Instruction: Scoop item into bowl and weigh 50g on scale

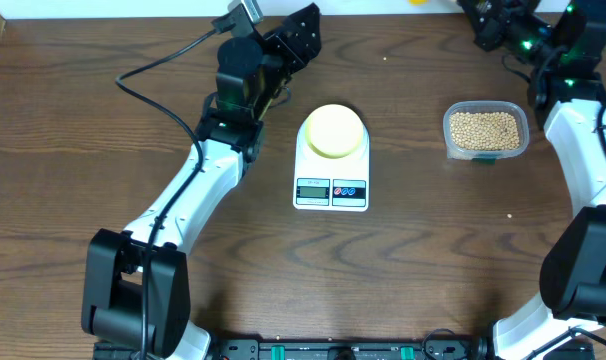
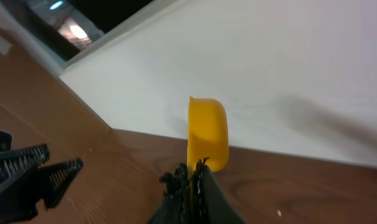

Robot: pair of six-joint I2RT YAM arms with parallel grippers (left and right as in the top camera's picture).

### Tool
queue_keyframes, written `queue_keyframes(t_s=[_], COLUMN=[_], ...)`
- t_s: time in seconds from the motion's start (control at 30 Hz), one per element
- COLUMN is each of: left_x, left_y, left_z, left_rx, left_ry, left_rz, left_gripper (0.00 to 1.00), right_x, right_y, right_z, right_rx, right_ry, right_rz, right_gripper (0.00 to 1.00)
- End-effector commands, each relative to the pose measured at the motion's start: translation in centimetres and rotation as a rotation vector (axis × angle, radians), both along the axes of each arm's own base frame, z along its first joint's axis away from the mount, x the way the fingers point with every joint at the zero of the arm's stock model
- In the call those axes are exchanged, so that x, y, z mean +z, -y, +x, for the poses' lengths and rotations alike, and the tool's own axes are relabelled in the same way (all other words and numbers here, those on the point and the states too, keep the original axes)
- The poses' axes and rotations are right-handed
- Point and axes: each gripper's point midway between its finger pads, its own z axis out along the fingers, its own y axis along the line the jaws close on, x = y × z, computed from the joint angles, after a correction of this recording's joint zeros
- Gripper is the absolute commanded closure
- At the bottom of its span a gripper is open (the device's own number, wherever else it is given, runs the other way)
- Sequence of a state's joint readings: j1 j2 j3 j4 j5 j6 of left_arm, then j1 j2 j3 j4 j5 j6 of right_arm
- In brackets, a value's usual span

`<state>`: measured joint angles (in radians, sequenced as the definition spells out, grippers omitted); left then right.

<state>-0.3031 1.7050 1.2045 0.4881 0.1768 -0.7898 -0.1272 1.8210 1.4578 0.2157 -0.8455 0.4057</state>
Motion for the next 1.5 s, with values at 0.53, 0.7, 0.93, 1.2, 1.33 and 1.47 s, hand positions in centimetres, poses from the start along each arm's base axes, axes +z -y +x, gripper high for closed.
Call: queue_keyframes(t_s=[0.53,0.7,0.93,1.2,1.33,1.47], left_x=[-0.7,-0.9,-1.0,-1.0,-0.2,0.9], left_y=[-8.7,-8.8,-9.2,-10.5,-10.4,-10.4], left_z=[1.9,1.9,1.9,2.2,2.3,2.4], left_rx=[0.146,0.147,0.158,0.234,0.235,0.240], left_ry=[0.020,0.012,0.009,0.003,0.035,0.079], left_rz=[0.217,0.220,0.224,0.236,0.228,0.217], left_gripper=[0.14,0.14,0.14,0.14,0.14,0.14], right_x=[-1.0,-1.3,-1.5,-1.6,-1.7,-1.7], right_y=[0.4,1.2,3.6,5.3,6.5,7.0], right_z=[0.1,0.6,1.4,1.6,1.6,1.5], right_rx=[-0.026,-0.074,-0.171,-0.207,-0.228,-0.231], right_ry=[-0.047,-0.019,-0.006,0.016,0.012,0.009], right_rz=[-0.033,-0.085,-0.127,-0.177,-0.177,-0.174], right_gripper=[0.99,0.99,0.99,0.99,0.99,0.99])
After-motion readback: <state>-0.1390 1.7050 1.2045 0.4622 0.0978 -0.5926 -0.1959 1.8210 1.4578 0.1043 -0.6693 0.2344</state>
